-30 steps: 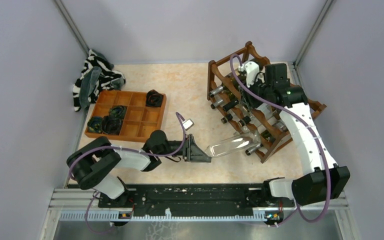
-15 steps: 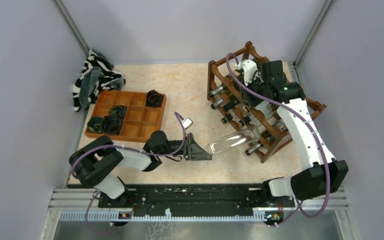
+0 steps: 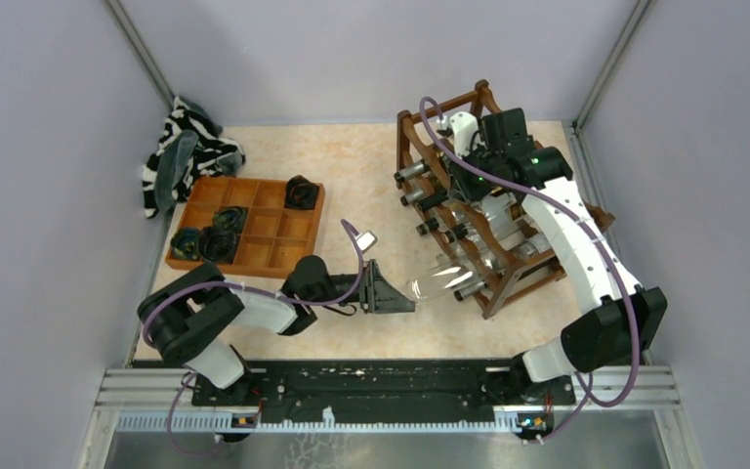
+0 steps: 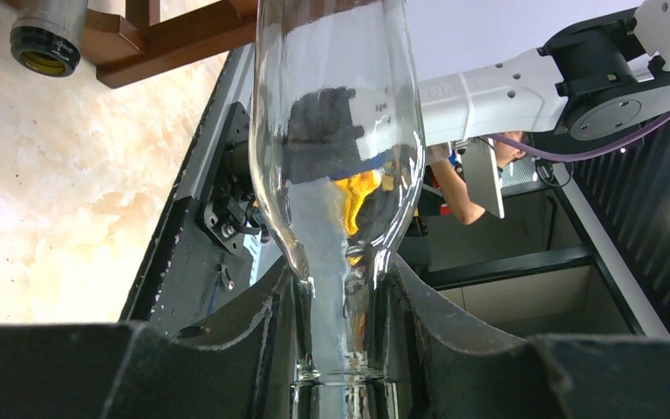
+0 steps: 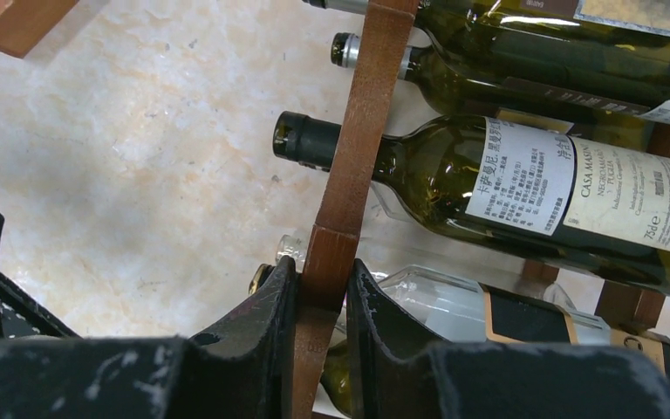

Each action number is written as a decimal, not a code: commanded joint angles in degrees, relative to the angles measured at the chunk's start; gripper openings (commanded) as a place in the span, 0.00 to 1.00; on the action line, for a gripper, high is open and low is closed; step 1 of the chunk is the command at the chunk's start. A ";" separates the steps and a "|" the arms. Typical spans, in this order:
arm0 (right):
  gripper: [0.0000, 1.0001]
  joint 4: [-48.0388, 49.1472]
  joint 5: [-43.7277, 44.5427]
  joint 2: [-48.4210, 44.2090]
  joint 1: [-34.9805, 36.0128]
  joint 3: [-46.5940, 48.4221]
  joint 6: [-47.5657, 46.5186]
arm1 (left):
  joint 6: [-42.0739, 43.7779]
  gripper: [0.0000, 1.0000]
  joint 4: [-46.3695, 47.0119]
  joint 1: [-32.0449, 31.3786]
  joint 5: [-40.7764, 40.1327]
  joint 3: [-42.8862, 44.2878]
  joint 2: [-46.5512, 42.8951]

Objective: Put the wine bottle on the wine rack
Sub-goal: Place the wine bottle in the wine rack.

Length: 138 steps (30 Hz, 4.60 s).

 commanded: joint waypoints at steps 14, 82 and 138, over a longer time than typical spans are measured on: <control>0.05 6.75 -11.46 2.37 3.88 2.33 0.05 | 2.67 0.00 8.32 -0.95 -5.00 6.44 5.33; 0.75 2.45 -30.98 -11.41 -18.72 -3.05 -3.99 | 13.65 0.00 -7.72 -8.74 -21.40 37.85 23.59; 0.75 3.13 -32.49 -12.99 -21.04 -5.45 -3.62 | 37.89 0.37 -32.33 -12.28 -33.72 47.62 23.90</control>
